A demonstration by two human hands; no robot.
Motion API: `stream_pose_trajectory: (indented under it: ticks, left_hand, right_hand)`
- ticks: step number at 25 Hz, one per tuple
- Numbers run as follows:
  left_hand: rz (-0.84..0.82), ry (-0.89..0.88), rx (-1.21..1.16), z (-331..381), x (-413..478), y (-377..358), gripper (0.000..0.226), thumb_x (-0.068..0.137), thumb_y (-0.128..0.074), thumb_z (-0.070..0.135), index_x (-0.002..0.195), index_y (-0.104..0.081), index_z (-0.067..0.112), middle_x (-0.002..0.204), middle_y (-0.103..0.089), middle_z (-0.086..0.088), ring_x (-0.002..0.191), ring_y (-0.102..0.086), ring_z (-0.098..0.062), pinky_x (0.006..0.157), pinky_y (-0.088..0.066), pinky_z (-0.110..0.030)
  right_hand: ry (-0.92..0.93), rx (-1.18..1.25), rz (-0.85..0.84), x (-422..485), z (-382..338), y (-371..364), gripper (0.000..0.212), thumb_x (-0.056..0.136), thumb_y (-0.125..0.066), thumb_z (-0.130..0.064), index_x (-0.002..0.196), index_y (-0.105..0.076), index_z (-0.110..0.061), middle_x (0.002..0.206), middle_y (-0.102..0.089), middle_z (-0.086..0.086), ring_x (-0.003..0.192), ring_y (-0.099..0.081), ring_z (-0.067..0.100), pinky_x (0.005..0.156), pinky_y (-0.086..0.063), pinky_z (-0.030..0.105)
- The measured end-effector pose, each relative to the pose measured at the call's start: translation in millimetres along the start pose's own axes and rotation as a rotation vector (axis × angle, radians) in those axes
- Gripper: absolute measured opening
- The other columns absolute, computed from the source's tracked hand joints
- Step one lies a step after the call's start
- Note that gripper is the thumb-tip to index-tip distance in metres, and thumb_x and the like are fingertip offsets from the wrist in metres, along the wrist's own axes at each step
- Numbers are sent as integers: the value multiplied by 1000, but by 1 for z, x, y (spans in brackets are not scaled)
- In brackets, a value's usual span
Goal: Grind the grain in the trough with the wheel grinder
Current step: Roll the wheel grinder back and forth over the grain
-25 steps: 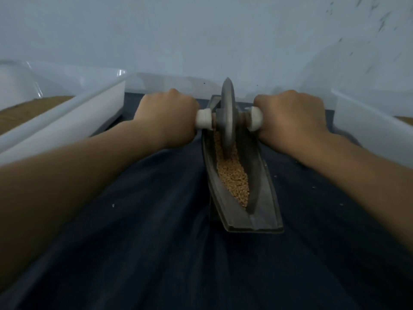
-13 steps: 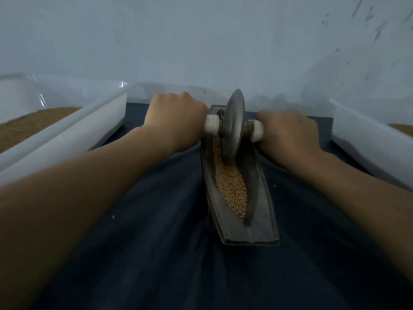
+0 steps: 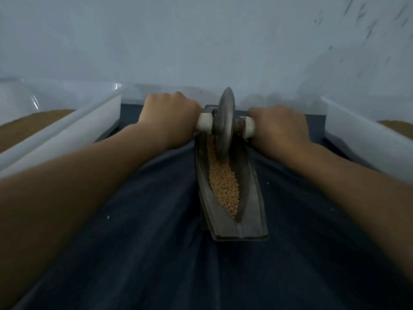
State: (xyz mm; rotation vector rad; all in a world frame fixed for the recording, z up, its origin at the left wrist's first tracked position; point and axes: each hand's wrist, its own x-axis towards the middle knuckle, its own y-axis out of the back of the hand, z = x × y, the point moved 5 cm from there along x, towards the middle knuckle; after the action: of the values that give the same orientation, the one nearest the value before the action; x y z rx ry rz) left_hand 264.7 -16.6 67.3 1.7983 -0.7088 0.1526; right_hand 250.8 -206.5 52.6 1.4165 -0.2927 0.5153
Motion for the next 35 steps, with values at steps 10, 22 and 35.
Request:
stream_pose_trajectory:
  ticks: [10, 22, 35]
  left_hand:
    - [-86, 108, -70, -9, 5, -12, 20, 86, -62, 37, 102, -67, 27, 84, -55, -1, 71, -51, -24, 62, -41, -36]
    - [-8, 72, -27, -10, 2, -12, 17, 87, -60, 40, 96, -66, 27, 78, -50, 0, 72, -59, -28, 58, -39, -34]
    - [-25, 97, -69, -11, -7, -6, 17, 85, -61, 40, 95, -67, 27, 79, -56, 1, 66, -55, -22, 58, -38, -33]
  right_hand:
    - [-38, -24, 9, 9, -5, 4, 13, 87, -67, -33, 92, -61, -23, 77, -54, 2, 75, -58, 31, 58, -36, 30]
    - [-15, 4, 8, 9, -1, 4, 17, 85, -66, -36, 81, -52, -27, 71, -51, -2, 71, -59, 30, 55, -34, 28]
    - [4, -4, -43, 5, -4, 6, 20, 88, -64, -46, 84, -57, -28, 80, -63, 0, 75, -62, 29, 57, -38, 29]
